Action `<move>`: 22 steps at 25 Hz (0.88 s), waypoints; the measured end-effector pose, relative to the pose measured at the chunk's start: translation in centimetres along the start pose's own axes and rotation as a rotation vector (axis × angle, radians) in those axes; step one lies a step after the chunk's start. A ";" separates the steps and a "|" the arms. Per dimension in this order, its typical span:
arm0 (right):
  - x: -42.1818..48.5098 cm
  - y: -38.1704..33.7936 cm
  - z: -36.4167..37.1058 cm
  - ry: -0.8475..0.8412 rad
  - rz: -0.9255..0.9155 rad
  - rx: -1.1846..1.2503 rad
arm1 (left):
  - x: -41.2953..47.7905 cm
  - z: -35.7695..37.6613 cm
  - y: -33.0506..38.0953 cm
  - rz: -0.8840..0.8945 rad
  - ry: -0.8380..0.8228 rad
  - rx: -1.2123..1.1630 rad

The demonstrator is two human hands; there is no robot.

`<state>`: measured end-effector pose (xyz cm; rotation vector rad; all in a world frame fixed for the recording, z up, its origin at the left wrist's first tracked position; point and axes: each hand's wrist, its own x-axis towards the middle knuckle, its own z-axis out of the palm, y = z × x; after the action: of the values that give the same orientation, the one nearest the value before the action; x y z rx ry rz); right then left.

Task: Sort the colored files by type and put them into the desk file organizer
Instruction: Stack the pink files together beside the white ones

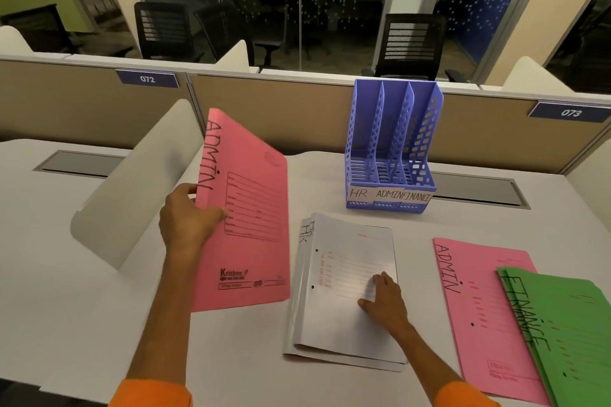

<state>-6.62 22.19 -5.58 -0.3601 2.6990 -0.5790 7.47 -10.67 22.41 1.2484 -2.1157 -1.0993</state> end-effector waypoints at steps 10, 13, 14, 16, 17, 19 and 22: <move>-3.7 1.6 -10.8 -0.114 0.263 1.249 | -6.3 12.6 2.1 -0.273 -0.537 -0.523; -4.3 3.7 -13.0 -0.103 0.253 1.358 | -8.6 17.5 1.0 -0.329 -0.634 -0.504; -4.6 4.5 -13.6 -0.071 0.223 1.331 | -9.4 19.1 0.6 -0.332 -0.654 -0.497; -5.2 6.2 -14.4 0.021 0.198 1.201 | -11.0 21.9 0.0 -0.332 -0.671 -0.487; -5.4 7.1 -14.5 0.064 0.201 1.141 | -11.7 23.1 -0.4 -0.322 -0.676 -0.477; -5.8 8.9 -14.3 0.115 0.211 1.085 | -13.0 25.2 -1.3 -0.288 -0.684 -0.435; -6.1 11.0 -13.3 0.154 0.193 1.001 | -14.6 27.4 -2.7 -0.207 -0.684 -0.329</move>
<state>-8.21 38.47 2.70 0.2211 2.1574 -1.7891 -3.23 12.47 4.46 1.0374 -2.1366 -2.1081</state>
